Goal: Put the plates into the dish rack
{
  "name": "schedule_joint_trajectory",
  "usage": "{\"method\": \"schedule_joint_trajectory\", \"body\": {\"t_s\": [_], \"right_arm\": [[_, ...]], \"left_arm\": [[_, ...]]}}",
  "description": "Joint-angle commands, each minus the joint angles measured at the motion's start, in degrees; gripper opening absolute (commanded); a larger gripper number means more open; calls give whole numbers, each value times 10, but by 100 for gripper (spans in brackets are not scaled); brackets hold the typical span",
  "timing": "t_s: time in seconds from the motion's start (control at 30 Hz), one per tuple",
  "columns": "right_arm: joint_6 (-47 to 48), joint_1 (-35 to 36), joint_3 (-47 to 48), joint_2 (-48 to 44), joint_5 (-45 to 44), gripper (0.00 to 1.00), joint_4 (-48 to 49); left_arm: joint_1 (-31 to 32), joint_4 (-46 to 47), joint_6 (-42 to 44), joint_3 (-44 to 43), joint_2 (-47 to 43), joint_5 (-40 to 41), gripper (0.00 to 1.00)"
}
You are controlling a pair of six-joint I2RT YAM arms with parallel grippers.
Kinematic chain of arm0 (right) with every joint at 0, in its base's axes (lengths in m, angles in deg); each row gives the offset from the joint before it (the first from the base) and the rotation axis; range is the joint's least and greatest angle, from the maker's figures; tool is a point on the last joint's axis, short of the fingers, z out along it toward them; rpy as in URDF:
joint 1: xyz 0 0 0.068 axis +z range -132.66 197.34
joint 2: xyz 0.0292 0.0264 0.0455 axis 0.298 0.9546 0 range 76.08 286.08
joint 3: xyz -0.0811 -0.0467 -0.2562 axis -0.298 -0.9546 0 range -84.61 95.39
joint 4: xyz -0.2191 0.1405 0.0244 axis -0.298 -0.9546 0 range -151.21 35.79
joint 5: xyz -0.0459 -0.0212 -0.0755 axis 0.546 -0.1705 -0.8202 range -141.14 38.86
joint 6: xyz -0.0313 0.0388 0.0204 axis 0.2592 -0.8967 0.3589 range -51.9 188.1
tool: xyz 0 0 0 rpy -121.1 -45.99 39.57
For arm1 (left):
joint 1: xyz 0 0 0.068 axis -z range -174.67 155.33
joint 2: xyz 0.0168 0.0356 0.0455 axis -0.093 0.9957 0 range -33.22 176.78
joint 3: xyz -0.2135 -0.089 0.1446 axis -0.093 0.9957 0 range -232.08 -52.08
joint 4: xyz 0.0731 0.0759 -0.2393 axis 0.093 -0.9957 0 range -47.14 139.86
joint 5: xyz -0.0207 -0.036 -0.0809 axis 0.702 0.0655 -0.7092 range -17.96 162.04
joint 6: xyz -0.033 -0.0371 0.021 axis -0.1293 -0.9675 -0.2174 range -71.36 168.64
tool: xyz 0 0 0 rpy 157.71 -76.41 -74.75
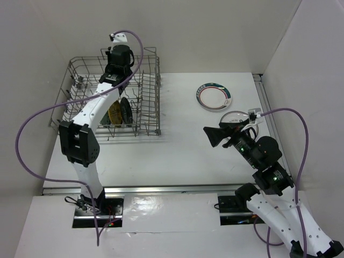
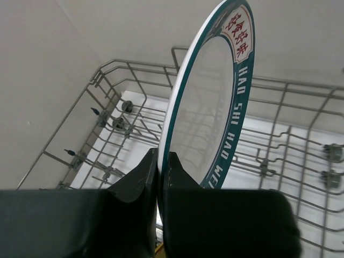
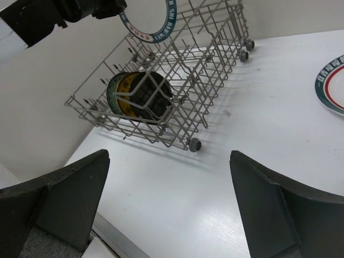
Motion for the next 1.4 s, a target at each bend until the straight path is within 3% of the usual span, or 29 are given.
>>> {"method": "schedule_joint_trajectory", "body": {"t_s": [0.0, 0.17, 0.47, 0.83, 0.87, 1.03, 1.1, 1.2, 1.37], "right_arm": [[27, 2, 25, -12, -6, 100, -41], [33, 2, 30, -24, -11, 100, -55], [33, 2, 30, -29, -6, 100, -60], [33, 2, 36, -29, -11, 100, -65], [33, 2, 36, -35, -11, 100, -65], [38, 2, 36, -35, -22, 100, -71], [38, 2, 31, -35, -30, 100, -71], [30, 2, 14, -35, -83, 100, -82], [-77, 2, 6, 5, -281, 100, -162]], "left_arm": [[3, 69, 46, -62, 6, 74, 0], [9, 74, 54, -62, 38, 80, 0], [14, -21, -45, -72, 82, 29, 0], [38, -34, -60, -40, 108, 63, 0], [38, -40, -60, -40, 108, 53, 4], [38, -56, -80, -21, 108, 48, 56], [38, -62, -86, -21, 101, 48, 69], [38, -77, -94, -15, 74, 24, 69], [48, -120, -141, -21, -19, -35, 76]]}}
